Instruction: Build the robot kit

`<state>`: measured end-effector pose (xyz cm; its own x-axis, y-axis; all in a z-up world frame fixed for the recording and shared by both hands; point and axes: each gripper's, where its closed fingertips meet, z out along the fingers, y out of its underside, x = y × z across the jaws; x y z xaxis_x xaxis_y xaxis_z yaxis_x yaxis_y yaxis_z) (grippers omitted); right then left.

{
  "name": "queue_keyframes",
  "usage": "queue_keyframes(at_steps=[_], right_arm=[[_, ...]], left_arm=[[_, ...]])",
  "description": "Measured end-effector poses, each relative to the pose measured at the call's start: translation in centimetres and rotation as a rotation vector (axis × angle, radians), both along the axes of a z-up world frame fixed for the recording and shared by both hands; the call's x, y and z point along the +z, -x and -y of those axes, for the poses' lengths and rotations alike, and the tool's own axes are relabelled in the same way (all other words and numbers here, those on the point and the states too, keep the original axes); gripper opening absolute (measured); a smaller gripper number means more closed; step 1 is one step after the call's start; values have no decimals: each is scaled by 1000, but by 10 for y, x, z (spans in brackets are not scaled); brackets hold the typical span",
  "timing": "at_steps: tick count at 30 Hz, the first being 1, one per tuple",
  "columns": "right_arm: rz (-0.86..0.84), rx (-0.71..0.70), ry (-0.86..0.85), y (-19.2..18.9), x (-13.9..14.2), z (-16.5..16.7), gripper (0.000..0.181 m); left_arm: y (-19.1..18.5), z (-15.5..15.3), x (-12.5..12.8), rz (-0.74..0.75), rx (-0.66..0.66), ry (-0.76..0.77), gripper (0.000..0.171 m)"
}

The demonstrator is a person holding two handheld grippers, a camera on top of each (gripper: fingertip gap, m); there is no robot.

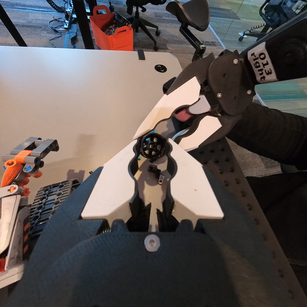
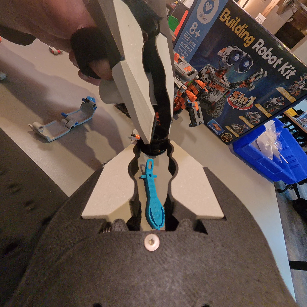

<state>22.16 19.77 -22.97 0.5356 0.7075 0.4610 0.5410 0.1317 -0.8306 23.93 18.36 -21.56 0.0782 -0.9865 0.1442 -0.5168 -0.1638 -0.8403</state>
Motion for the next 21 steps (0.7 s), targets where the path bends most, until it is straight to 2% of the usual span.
queue_keyframes(at_steps=[10,12,16,21], right_arm=[[-17,27,-42,2,8,7,32],[-2,27,-42,3,6,7,27],[16,47,-11,2,1,11,26],[-33,160,103,6,-3,23,25]], left_arm=[[5,-4,-3,-32,6,-28,27],[6,-1,-5,-55,-9,-45,28],[5,3,-11,-88,-31,-49,28],[6,16,-13,-72,-115,8,28]])
